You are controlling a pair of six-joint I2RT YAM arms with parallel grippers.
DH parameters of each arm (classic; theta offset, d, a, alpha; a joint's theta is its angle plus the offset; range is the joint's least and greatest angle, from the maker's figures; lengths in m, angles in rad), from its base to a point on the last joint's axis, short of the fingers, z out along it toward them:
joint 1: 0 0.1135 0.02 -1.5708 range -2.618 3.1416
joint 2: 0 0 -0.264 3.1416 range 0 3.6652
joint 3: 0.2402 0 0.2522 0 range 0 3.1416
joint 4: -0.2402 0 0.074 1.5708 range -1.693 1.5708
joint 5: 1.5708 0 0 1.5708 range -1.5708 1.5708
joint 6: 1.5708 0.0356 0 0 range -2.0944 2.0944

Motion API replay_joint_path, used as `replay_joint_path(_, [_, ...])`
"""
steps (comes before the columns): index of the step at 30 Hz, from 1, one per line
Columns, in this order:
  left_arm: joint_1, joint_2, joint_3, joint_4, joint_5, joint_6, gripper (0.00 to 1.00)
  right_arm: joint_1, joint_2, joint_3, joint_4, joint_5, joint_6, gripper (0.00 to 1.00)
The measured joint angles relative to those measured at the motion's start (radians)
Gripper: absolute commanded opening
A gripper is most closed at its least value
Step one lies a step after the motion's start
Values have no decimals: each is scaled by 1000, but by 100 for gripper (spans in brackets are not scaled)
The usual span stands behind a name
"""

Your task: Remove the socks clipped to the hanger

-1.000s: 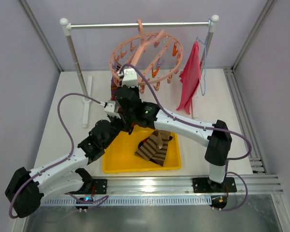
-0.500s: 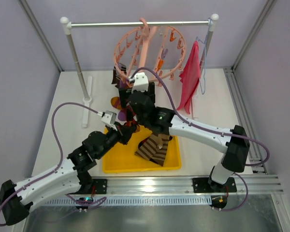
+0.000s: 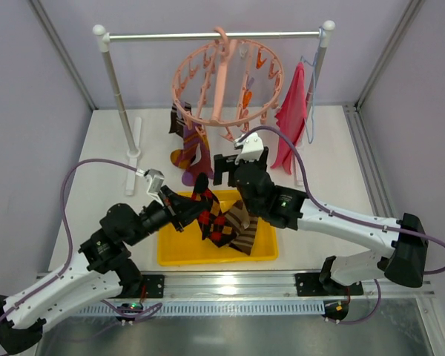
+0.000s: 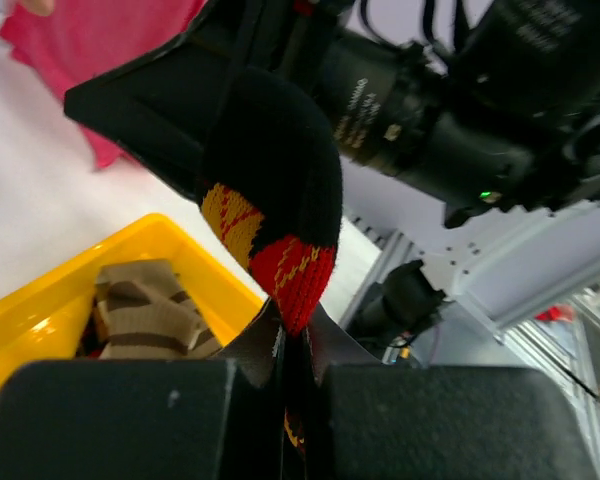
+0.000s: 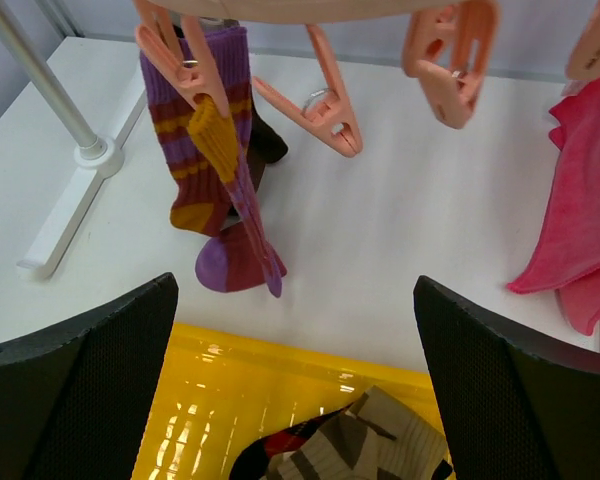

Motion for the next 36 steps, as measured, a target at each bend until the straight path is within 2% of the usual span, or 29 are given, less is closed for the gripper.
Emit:
replay_joint_path(5, [-3,10,11,45,90,-39,0,0,-73,-82,1,36,23,100])
replay_joint_path(10, [-34,76,14,87,109,-35,0,-21,-154,-188,-17,69,79,100])
replay_joint_path(17, [-163,267,-32,116,-6,23,0,-123,-288,-327,-72,70,159,100])
replay_joint_path(24, [-178,409,-107,125,-137,46,0,-158,-371,-372,-95,68,195,100])
replay_joint_path(32, [-213,577,-127,139,-231,57,1,-173,-372,-388,-97,58,203,100])
replay_joint_path(33, [-221,605,-127,140,-238,57,9,-174,-368,-388,-97,56,203,100])
replay_joint_path(34, [-231,631,-127,140,-248,58,39,-175,-364,-388,-97,55,203,100])
replay_joint_path(36, [-246,659,-127,136,-265,69,74,-177,-357,-389,-98,54,203,100])
